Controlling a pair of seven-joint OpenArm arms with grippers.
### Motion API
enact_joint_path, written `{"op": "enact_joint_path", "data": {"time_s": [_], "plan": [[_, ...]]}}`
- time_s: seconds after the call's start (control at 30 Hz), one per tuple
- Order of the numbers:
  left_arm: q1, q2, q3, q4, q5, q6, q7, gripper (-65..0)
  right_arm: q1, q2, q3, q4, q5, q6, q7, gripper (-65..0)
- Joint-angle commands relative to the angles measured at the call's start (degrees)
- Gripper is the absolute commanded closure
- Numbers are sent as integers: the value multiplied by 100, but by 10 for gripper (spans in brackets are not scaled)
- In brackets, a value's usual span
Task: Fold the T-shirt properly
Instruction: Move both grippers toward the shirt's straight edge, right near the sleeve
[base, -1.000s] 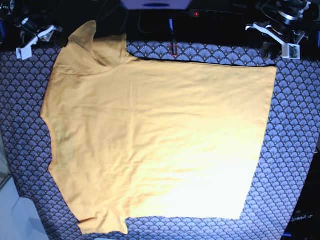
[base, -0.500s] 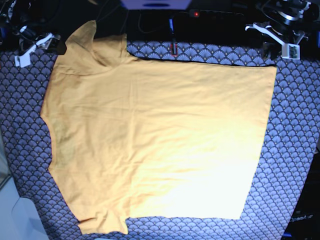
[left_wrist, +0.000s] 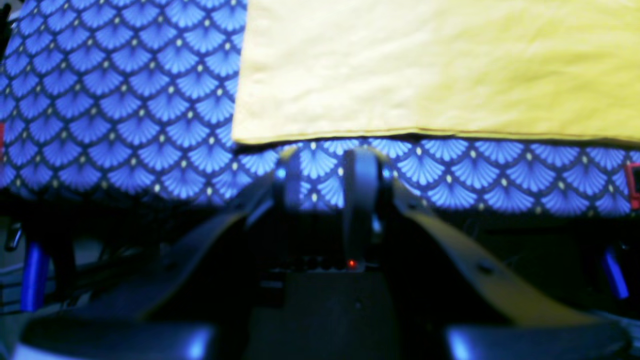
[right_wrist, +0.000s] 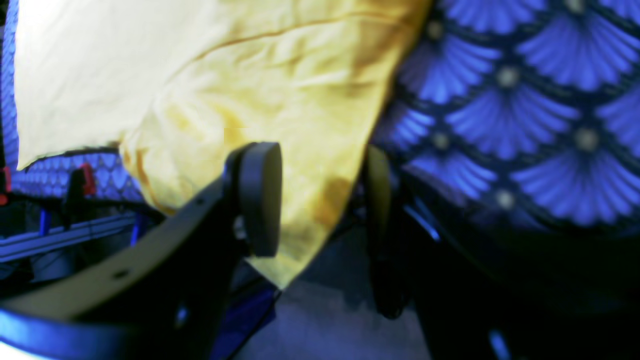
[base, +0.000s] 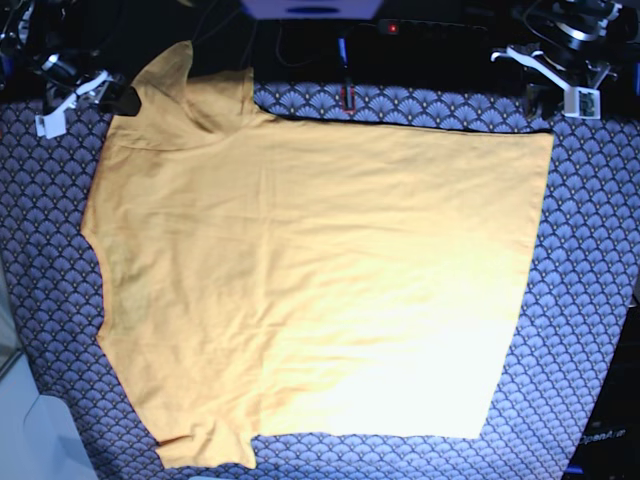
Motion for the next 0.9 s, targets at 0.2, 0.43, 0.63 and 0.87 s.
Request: {"op": "enact_joint_path", "data": {"time_s": [0.2, 0.43, 0.63, 0.87], "plan": [[39, -45, -42, 99, -71, 4, -115, -152, -277, -40, -28, 293, -176, 17, -289, -196], [39, -45, -42, 99, -71, 4, -115, -152, -400, -40, -19, 320, -176, 17, -263, -166], [39, -45, -42, 99, -71, 4, -115, -152, -409, -40, -28, 320, -176, 17, -289, -165], [39, -45, -42, 99, -71, 4, -115, -152, -426, -40, -28, 328, -167, 17, -289, -165]]}}
